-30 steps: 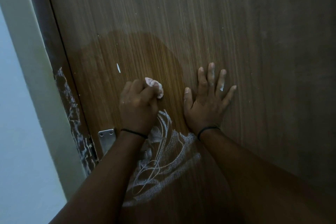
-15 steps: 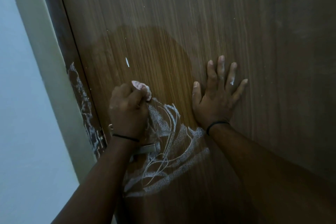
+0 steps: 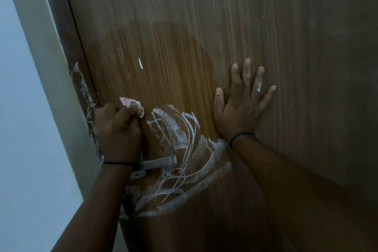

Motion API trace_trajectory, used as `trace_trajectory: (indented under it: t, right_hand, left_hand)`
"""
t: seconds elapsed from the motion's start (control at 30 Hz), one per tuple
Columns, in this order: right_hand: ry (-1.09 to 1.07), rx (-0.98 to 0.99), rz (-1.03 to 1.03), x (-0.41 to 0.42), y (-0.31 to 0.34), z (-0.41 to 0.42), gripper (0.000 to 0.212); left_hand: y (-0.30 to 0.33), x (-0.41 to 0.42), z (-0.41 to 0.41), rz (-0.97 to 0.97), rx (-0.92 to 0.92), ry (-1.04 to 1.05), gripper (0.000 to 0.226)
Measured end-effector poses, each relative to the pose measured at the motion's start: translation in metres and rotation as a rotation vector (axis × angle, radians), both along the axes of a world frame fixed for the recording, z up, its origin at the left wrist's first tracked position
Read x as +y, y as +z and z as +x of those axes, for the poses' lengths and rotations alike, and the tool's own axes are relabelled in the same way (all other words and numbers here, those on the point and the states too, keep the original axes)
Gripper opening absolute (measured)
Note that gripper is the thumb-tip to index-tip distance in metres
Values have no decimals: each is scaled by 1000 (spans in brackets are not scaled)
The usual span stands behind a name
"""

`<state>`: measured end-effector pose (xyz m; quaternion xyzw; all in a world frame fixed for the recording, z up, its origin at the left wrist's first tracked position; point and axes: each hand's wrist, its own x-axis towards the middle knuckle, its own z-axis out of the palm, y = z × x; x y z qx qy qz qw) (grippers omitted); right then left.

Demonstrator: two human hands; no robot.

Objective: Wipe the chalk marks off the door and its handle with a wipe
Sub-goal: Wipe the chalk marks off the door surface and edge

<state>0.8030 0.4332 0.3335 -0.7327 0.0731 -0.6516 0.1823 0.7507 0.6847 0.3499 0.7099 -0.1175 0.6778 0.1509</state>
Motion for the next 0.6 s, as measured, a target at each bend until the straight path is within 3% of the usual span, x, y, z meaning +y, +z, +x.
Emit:
trace_trajectory:
  t: [0.13, 0.3, 0.43, 0.6]
  right_hand:
    - [4, 11, 2, 0, 0, 0, 65]
    - [5, 19, 0, -1, 0, -1, 65]
    - [16, 0, 5, -1, 0, 0, 65]
    - [-5, -6, 1, 0, 0, 2, 65]
  left_hand:
    - [-2, -38, -9, 226, 60, -43, 15]
    - [14, -60, -8, 290, 37, -80, 21]
    - [17, -48, -6, 172, 10, -15, 8]
    - [15, -15, -2, -49, -17, -20, 16]
